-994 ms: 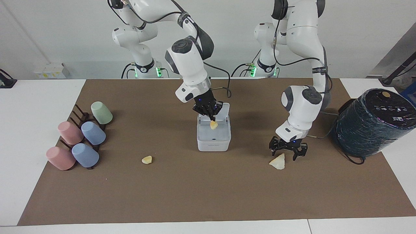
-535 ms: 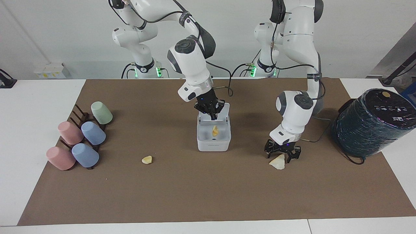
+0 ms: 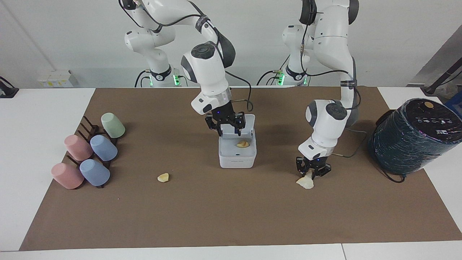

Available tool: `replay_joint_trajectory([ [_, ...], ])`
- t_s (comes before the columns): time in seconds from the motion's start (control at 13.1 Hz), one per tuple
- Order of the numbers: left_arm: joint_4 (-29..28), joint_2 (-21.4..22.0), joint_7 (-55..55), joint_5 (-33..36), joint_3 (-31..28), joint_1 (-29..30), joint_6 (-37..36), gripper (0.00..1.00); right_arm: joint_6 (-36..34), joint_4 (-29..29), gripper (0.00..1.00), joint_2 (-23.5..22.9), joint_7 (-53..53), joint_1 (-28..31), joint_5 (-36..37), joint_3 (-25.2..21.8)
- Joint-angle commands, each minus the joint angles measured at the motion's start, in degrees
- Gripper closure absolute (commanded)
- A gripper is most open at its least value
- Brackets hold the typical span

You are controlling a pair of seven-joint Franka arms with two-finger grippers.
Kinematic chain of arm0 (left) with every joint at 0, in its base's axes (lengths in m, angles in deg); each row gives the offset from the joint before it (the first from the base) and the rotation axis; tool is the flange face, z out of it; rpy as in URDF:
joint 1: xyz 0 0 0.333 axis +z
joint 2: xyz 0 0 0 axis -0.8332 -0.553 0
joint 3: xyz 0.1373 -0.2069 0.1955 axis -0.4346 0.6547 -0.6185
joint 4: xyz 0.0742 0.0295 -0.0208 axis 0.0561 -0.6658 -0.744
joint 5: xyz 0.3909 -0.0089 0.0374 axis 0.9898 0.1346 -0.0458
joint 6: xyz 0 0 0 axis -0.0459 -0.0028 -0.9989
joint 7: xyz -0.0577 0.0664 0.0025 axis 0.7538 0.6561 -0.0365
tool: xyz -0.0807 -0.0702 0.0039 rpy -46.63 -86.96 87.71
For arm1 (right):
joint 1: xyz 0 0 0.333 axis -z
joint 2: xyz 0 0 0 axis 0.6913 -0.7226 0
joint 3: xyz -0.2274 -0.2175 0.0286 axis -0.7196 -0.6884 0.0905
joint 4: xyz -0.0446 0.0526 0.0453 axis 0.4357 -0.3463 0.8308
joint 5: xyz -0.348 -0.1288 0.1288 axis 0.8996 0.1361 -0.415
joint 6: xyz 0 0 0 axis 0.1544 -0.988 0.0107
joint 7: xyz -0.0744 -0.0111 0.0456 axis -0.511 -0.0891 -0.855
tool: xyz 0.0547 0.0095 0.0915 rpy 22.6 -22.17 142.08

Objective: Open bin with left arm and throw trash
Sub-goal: 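Move the right gripper back and grasp the second small bread piece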

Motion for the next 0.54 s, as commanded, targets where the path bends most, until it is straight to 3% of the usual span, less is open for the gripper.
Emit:
replay_joint_trajectory([
  [0.0, 5.42, -0.80, 1.53, -0.67, -0.55, -0.43, -6.64, 1.00, 0.34, -1.27, 0.09, 1.03, 1.26, 3.76, 3.32, 0.39],
  [0.15, 10.25, -1.77, 5.05, -0.40, -0.55, -0.51, -10.95, 1.00, 1.93, -4.60, 0.09, 0.85, 9.29, 8.94, 3.33, 0.39],
  [0.46, 18.52, -1.69, 11.37, -0.49, -0.38, -3.05, -20.95, 1.00, 3.34, -5.94, 0.09, 0.59, 36.89, 18.18, 3.41, 0.39],
])
